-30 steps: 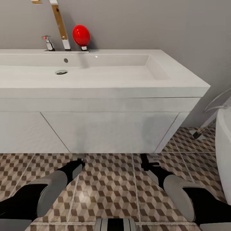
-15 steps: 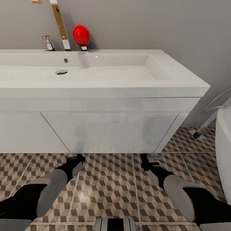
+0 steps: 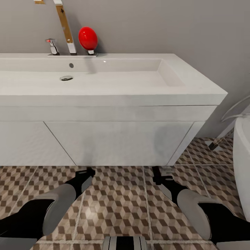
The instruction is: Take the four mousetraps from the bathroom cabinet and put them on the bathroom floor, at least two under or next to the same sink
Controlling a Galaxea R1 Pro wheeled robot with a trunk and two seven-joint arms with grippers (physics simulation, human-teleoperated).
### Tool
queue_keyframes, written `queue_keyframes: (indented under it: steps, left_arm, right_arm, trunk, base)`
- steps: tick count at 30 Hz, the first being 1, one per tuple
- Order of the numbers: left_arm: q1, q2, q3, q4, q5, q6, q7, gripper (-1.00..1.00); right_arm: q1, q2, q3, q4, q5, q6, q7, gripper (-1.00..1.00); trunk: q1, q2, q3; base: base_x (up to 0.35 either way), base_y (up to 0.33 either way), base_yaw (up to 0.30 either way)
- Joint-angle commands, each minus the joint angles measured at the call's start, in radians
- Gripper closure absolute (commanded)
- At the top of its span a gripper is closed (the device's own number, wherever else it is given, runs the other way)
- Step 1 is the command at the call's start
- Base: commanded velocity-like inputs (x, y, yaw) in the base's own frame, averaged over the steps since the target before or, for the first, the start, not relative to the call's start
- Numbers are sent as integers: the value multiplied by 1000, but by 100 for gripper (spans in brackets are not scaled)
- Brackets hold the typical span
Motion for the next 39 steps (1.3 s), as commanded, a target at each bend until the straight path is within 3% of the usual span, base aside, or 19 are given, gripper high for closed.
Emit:
queue_keyframes:
  steps: [1,21,39]
  left_arm:
    - [0,-3,1,-2,3,12,6,100]
    - [0,-5,1,-3,5,21,10,100]
    - [0,-5,2,-3,6,18,11,100]
  right_arm:
    - [0,0,-3,0,4,2,-7,100]
    - [0,1,-3,0,4,2,-5,100]
    - [0,0,-3,0,4,2,-7,100]
  trunk:
    - [0,0,-1]
    - [9,-5,-78]
    - [9,-5,-78]
  base:
    - [0,0,0]
    - [0,0,0]
    - [0,0,0]
